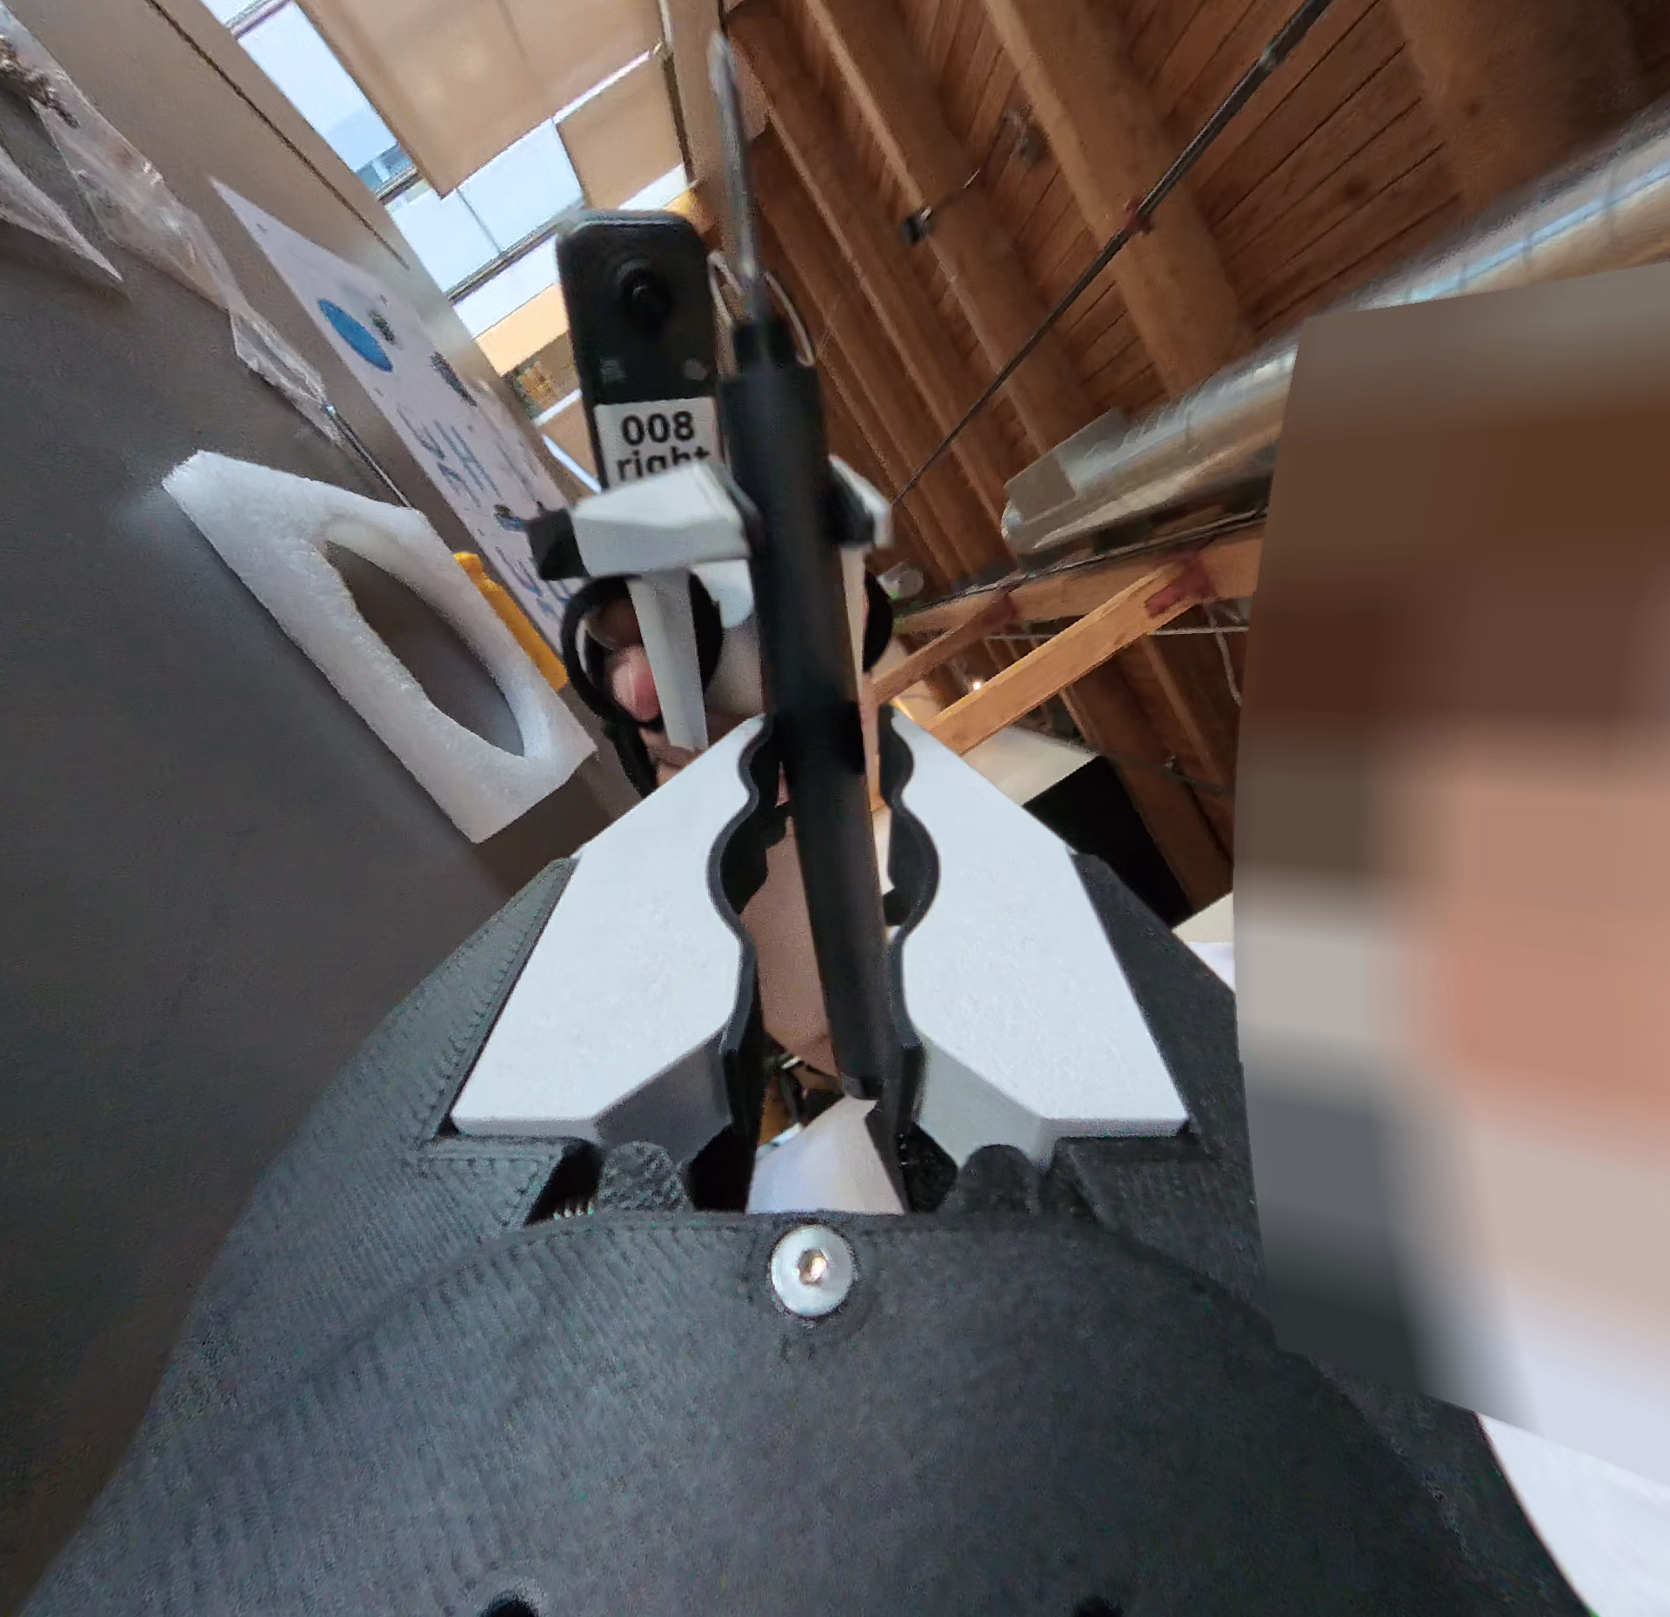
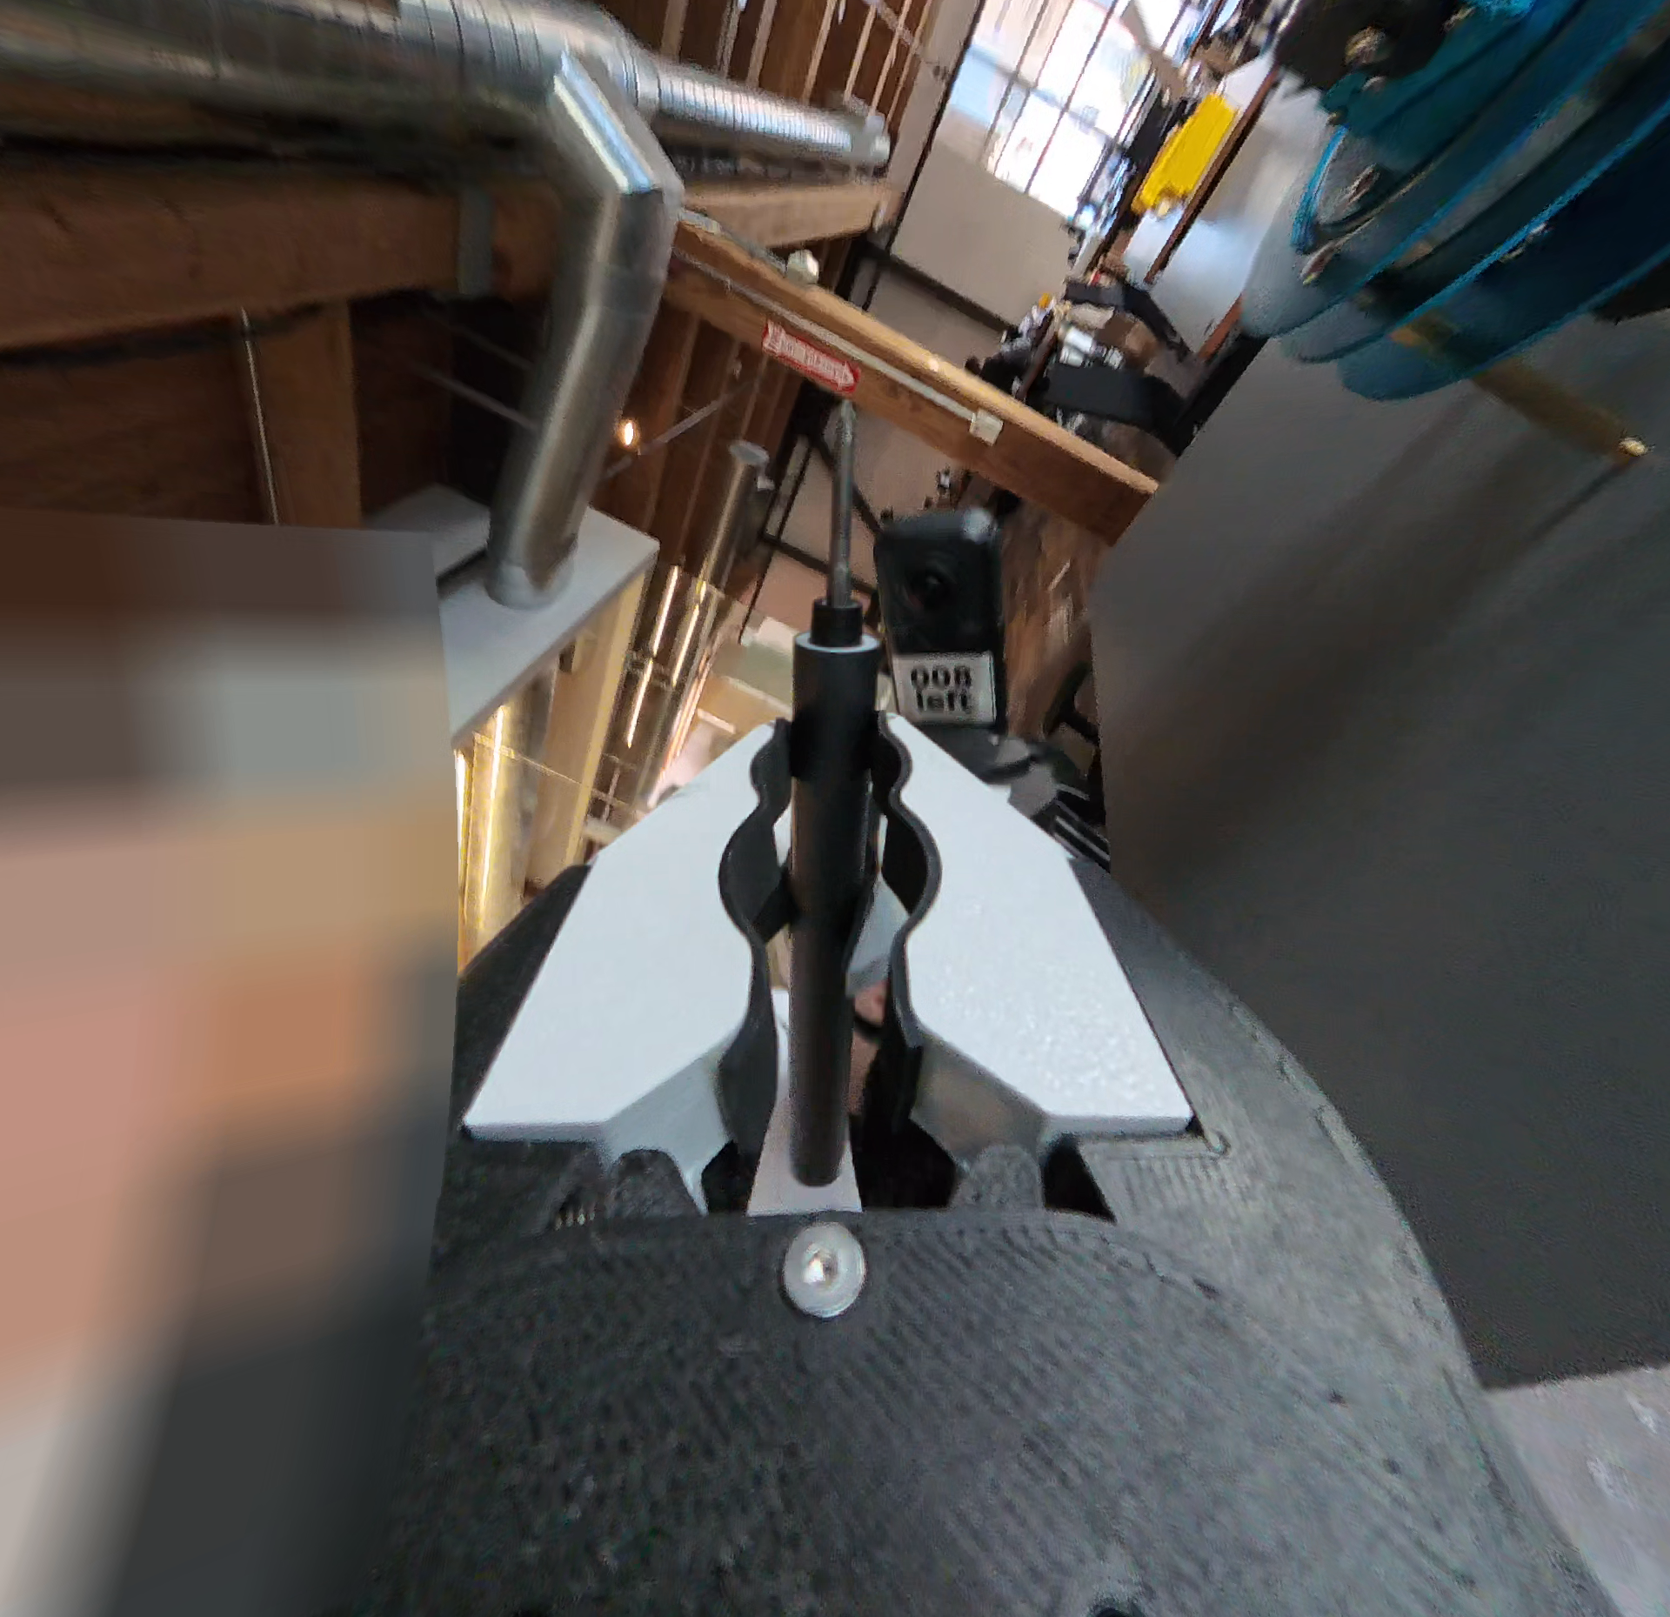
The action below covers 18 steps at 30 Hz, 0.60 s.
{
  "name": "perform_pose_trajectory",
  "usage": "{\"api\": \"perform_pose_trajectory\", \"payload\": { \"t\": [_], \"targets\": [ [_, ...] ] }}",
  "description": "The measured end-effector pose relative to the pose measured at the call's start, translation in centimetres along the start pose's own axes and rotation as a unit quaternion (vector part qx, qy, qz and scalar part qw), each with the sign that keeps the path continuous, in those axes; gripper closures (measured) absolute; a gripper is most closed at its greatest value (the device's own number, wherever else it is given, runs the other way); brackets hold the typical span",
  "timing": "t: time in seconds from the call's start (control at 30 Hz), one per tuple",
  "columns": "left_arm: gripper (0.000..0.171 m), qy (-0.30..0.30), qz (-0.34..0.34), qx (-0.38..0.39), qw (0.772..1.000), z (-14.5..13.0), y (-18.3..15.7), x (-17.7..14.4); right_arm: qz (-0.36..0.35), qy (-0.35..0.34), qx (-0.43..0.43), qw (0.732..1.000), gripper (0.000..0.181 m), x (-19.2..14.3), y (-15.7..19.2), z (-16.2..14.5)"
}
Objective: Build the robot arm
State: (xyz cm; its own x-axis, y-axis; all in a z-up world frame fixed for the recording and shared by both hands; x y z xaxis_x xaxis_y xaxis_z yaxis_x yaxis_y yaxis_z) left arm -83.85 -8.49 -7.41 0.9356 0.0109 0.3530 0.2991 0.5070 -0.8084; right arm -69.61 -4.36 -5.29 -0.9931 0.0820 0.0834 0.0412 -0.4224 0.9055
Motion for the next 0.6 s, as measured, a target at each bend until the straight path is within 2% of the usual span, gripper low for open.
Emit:
{"api": "perform_pose_trajectory", "payload": {
  "t": [0.07, 0.13, 0.23, 0.33, 0.4, 0.47, 0.57, 0.6],
  "targets": [
    [0.145, 0.009, -0.011, -0.014, 1.0, -0.8, 0.2, -0.4, -0.01, -0.026, 0.008, 1.0, 0.167, 0.4, -0.4, 0.4],
    [0.154, 0.02, -0.017, -0.026, 0.999, -1.4, 0.4, -0.8, -0.017, -0.018, 0.009, 1.0, 0.166, 1.2, -0.8, 0.5],
    [0.156, 0.023, -0.011, -0.035, 0.999, -1.3, 0.6, -1.7, -0.008, -0.003, -0.001, 1.0, 0.165, 2.7, -1.2, 0.3],
    [0.156, 0.01, -0.031, -0.071, 0.997, -0.7, 0.7, -2.6, 0.002, 0.021, -0.007, 1.0, 0.146, 3.8, -1.4, 0.1],
    [0.157, 0.014, -0.045, -0.088, 0.995, -0.3, 0.8, -3.2, -0.011, 0.045, -0.034, 0.998, 0.149, 4.5, -1.7, -0.1],
    [0.157, 0.035, -0.036, -0.084, 0.995, 0.0, 0.9, -3.6, -0.036, 0.064, -0.053, 0.996, 0.161, 5.0, -2.3, -0.1],
    [0.157, 0.043, -0.036, -0.095, 0.994, 0.4, 1.0, -3.9, -0.031, 0.066, -0.033, 0.997, 0.157, 5.4, -2.8, 0.1],
    [0.157, 0.043, -0.039, -0.103, 0.993, 0.5, 1.0, -4.0, -0.024, 0.065, -0.025, 0.997, 0.162, 5.5, -2.9, 0.2]
  ]
}}
Point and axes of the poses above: each gripper's, where its closed fingertips meet, x out along the fingers, z out of its top, y = z × x across the jaws, the point moved 9 cm from there along -x, back along the fingers, and after that the axes turned 5 degrees about -z, right-handed, at the moved point
